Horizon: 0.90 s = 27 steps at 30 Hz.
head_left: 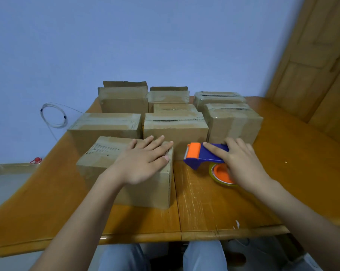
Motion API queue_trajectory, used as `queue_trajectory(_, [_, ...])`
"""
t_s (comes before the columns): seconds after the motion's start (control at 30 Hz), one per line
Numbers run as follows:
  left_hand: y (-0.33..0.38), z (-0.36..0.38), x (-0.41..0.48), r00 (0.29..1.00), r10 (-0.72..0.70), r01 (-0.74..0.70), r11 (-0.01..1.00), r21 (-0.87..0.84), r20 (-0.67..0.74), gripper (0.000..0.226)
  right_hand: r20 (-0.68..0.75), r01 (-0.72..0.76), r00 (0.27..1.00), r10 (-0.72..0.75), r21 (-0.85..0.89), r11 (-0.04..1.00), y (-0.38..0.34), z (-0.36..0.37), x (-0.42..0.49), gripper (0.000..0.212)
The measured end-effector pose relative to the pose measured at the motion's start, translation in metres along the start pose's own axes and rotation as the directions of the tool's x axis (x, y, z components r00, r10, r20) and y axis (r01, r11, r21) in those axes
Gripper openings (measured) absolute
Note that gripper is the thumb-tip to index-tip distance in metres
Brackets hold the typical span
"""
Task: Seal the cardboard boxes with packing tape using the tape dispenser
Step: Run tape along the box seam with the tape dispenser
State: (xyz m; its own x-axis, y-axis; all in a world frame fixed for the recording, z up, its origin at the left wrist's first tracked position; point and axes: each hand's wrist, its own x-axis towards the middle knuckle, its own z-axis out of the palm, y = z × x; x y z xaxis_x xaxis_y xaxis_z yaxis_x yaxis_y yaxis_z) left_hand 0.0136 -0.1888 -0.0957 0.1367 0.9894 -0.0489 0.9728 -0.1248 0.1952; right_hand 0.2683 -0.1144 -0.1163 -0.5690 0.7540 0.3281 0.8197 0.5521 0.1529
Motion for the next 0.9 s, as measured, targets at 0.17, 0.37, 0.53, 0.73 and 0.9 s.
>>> queue_trajectory(0.17, [-0.002,-0.021,-0.003,0.989,0.069,-0.051,0.989,-0.137,0.128,0.079,-0.063,-0.111,0.990,0.128,0.219,0.969,0.005,-0.005,0.005,0.075])
queue_trajectory(0.37, [-0.027,-0.057,-0.001,0.948,0.155,-0.086,0.966,-0.245,0.277,0.078,-0.151,-0.102,0.975,0.165,0.357,0.928,0.007,-0.010,0.008,0.080])
queue_trajectory(0.53, [-0.038,-0.065,0.002,0.916,0.146,-0.083,0.980,-0.181,0.373,0.076,-0.160,-0.083,0.975,0.156,0.384,0.919,0.006,-0.019,0.011,0.081])
queue_trajectory(0.73, [-0.035,-0.058,-0.006,0.942,0.079,-0.088,0.996,0.013,0.327,0.073,-0.202,-0.047,0.967,0.154,0.455,0.890,0.003,-0.032,0.021,0.081])
queue_trajectory(0.9, [-0.029,-0.044,-0.018,0.981,0.048,-0.101,0.954,0.282,0.189,0.082,-0.207,-0.033,0.966,0.158,0.504,0.863,-0.002,-0.046,0.031,0.079])
